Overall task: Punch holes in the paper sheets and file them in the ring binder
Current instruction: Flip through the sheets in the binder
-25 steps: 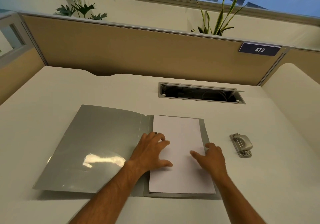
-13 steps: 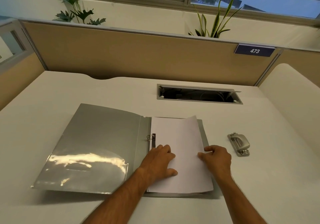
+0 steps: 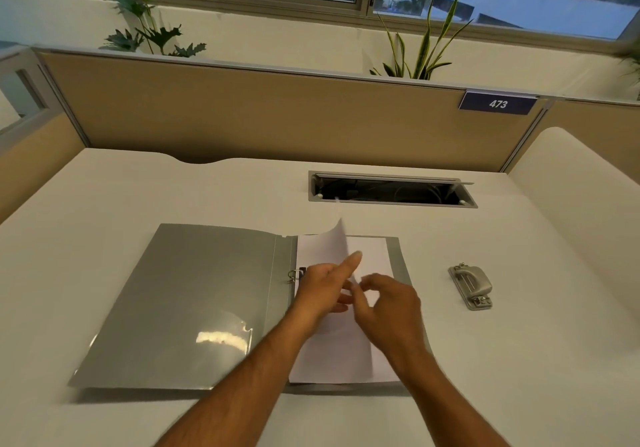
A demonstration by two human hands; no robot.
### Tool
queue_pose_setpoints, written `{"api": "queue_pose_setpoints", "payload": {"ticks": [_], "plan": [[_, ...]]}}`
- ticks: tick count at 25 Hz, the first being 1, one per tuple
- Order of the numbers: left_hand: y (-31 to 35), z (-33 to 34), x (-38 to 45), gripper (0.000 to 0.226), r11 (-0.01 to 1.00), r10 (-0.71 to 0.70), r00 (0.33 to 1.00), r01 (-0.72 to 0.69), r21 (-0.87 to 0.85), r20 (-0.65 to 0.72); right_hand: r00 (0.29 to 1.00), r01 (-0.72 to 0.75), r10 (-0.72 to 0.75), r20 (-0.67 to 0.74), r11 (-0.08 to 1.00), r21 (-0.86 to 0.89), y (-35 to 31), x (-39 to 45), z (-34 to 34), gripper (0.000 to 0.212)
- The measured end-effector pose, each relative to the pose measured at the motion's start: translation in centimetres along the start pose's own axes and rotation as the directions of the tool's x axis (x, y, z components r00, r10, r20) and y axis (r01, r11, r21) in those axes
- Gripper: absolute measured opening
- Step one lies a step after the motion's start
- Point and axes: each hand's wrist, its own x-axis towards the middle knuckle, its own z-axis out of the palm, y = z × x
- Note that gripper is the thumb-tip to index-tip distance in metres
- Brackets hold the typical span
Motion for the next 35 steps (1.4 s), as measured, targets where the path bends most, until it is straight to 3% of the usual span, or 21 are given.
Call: {"api": "queue_pose_setpoints", "payload": {"ticks": [2,4,7,10,12,17,20,24,27,29,31,35], "plan": [[0.3,-0.7,0.0,0.032,0.999,0.043,0.995,-0.045,-0.023,-0.089,0.996,0.024,-0.036,0.079,0.990,0.142,-1.3,-0.6,0.6,0.023],[0.2,-2.2,0.2,0.017,0.997,0.062,0.986,-0.068,-0.036,-0.154,0.993,-0.068,0.040,0.110,0.960,0.270,-1.2,-0.7,0.5,0.018],[-0.1,-5.4,0.6,0.010,0.994,0.033,0.980,-0.053,-0.095,-0.194,0.974,-0.228,0.221,0.056,0.951,0.208,1.9,0.1,-0.4,0.016],[-1.0,-8.2,1.0,0.014,0.996,0.037,0.974,-0.055,-0.076,-0.224,0.934,-0.337,0.342,0.105,0.939,-0.063,5.9,0.7,-1.0,0.038],[-1.7,-9.7,1.2,0.018,0.997,0.033,0.969,-0.047,-0.055,-0.245,0.892,-0.398,0.416,0.177,0.908,-0.127,7.5,0.8,-0.8,0.051],[-3.4,-12.9,2.1,0.022,0.997,0.054,0.945,-0.032,0.074,-0.322,0.816,-0.522,0.520,0.251,0.850,-0.064,8.9,1.1,-0.2,0.065],[-4.0,-14.3,2.3,0.047,0.978,0.082,0.923,-0.001,0.211,-0.377,0.795,-0.585,0.562,0.228,0.810,0.043,9.1,1.2,-0.3,0.059],[-4.2,-15.1,1.8,0.079,0.982,0.098,0.908,-0.022,0.186,-0.408,0.813,-0.574,0.559,0.163,0.817,0.064,9.0,1.1,-0.6,0.048],[-4.4,-15.0,1.6,0.052,0.975,0.155,0.894,-0.071,0.210,-0.421,0.842,-0.525,0.524,0.129,0.851,-0.029,8.3,1.2,-0.8,0.038],[-4.4,-14.9,1.6,0.028,0.968,0.187,0.890,-0.094,0.233,-0.417,0.869,-0.476,0.485,0.095,0.874,-0.100,7.4,1.2,-1.1,0.019],[-4.3,-14.7,1.6,0.019,0.966,0.192,0.887,-0.096,0.239,-0.419,0.905,-0.411,0.423,0.045,0.897,-0.164,6.3,1.1,-1.3,0.004],[-3.2,-13.9,1.4,0.015,0.962,0.208,0.875,-0.102,0.255,-0.436,0.951,-0.301,0.307,0.018,0.941,-0.157,3.2,1.3,-1.7,0.014]]}}
